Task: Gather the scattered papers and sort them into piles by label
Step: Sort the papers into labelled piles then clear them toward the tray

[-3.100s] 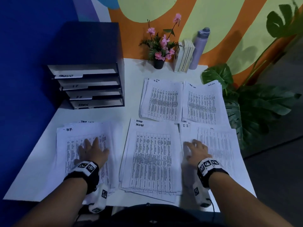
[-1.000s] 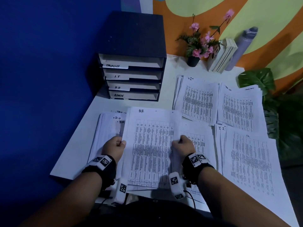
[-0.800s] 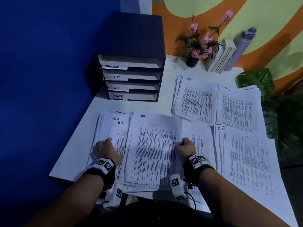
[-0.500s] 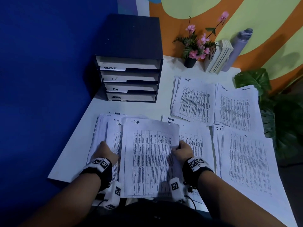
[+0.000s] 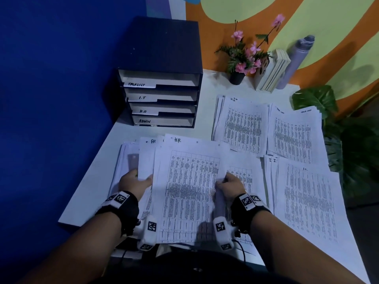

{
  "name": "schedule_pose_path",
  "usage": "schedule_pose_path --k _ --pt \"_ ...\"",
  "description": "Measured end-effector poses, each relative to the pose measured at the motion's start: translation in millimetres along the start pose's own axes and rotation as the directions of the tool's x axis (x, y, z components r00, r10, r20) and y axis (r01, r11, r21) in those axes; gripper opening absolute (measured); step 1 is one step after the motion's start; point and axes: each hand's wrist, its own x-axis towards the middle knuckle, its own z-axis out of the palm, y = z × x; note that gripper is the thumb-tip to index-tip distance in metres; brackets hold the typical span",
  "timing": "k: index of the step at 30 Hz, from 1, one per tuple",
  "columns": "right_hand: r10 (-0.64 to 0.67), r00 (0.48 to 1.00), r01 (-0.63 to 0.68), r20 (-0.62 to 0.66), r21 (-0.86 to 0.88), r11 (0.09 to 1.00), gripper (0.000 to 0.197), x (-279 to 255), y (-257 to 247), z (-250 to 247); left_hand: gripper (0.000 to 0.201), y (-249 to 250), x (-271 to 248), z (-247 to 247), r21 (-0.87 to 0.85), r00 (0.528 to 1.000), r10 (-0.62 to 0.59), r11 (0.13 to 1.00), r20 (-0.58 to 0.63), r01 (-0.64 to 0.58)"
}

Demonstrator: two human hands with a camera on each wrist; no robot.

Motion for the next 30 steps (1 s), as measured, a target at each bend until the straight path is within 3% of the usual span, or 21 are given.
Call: schedule_pose_path --k 4,10,14,18,20,22,24,26,30 --pt "-0.015 0.999 0.018 -0.034 0.087 0.996 0.005 18 17 3 0.021 10 -1 4 0.059 1.0 0.01 0.998 0.004 -0.01" --pt "0.017 0.991 -0.001 -0.13 0.127 0.992 0.013 48 38 -14 0.033 13 6 1 0.137 0.999 0.0 0.991 -0.042 0.006" --pt "-0.027 0.997 0.038 -0.071 0.169 0.985 0.02 57 38 -11 0.041 19 6 8 0.104 1.0 0.023 0.994 0.017 -0.025" --pt "-0.08 0.994 0.095 -0.08 0.198 0.976 0.021 25 -8 -15 0.013 31 -3 18 0.02 0.986 0.133 0.991 0.103 -0.135" --pt "-0.106 0.989 0.127 -0.099 0.244 0.961 0.013 9 -28 -18 0.014 37 -2 20 0.028 0.99 0.137 0.99 0.042 -0.138" --pt "-0.138 0.99 0.141 -0.034 0.298 0.944 0.006 0 -38 -21 0.015 41 2 18 0.017 0.994 0.094 0.996 -0.053 -0.093" --pt "-0.198 0.977 0.167 0.083 0.288 0.943 0.011 -6 -40 -22 0.019 42 7 18 -0.004 0.992 0.06 0.998 -0.112 -0.061" --pt "-0.23 0.966 0.198 0.121 0.23 0.953 0.014 -8 -38 -21 0.019 47 7 19 0.001 0.99 0.062 0.998 -0.129 -0.063" --pt "-0.129 0.986 0.142 -0.103 0.13 0.981 0.014 10 -34 -38 0.028 53 7 26 0.124 0.987 0.074 0.991 -0.14 -0.056"
